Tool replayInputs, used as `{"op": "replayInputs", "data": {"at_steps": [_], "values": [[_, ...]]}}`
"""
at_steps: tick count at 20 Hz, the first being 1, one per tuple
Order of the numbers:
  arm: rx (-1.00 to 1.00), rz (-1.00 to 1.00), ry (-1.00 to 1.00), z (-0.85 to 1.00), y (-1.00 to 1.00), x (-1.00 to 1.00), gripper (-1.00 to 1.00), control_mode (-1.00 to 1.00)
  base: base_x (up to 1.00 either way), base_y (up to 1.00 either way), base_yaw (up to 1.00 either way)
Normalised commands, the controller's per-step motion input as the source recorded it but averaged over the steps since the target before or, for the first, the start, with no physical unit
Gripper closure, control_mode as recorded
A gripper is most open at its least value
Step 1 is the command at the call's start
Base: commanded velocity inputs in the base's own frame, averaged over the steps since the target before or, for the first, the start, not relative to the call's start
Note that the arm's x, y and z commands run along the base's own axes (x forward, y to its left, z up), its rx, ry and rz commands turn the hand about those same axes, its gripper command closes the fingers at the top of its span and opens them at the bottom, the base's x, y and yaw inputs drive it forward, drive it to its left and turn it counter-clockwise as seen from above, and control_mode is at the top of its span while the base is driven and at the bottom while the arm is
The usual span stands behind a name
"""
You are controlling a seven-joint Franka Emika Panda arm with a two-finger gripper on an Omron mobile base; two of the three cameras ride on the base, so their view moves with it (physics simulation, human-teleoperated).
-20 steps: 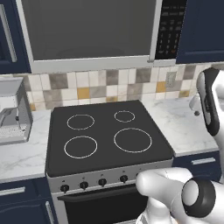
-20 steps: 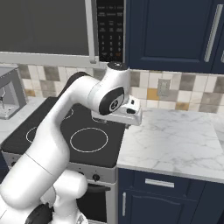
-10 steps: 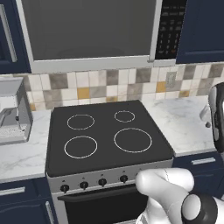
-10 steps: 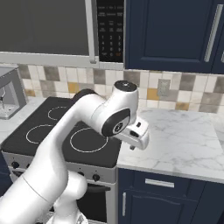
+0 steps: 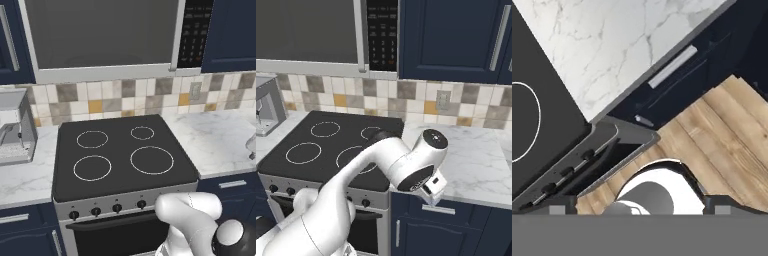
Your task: Take the pizza cutter from the drawer on the right and place it on the dining counter for cutting.
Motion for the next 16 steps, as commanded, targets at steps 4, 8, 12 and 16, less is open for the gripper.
{"op": "replayInputs", "data": {"at_steps": [4, 8, 12, 16], "values": [[0.25, -0.22, 0.00, -0.39, -0.58, -0.05, -1.00, -1.00, 0.00, 0.00, 0.00], [0.21, -0.14, 0.00, -0.46, -0.68, -0.05, -1.00, -1.00, 0.00, 0.00, 0.00], [0.19, -0.17, 0.00, -0.52, -0.49, -0.03, -1.00, -1.00, 0.00, 0.00, 0.00], [0.18, -0.20, -0.03, -0.58, -0.38, -0.09, -1.00, -1.00, 0.00, 0.00, 0.00]]}}
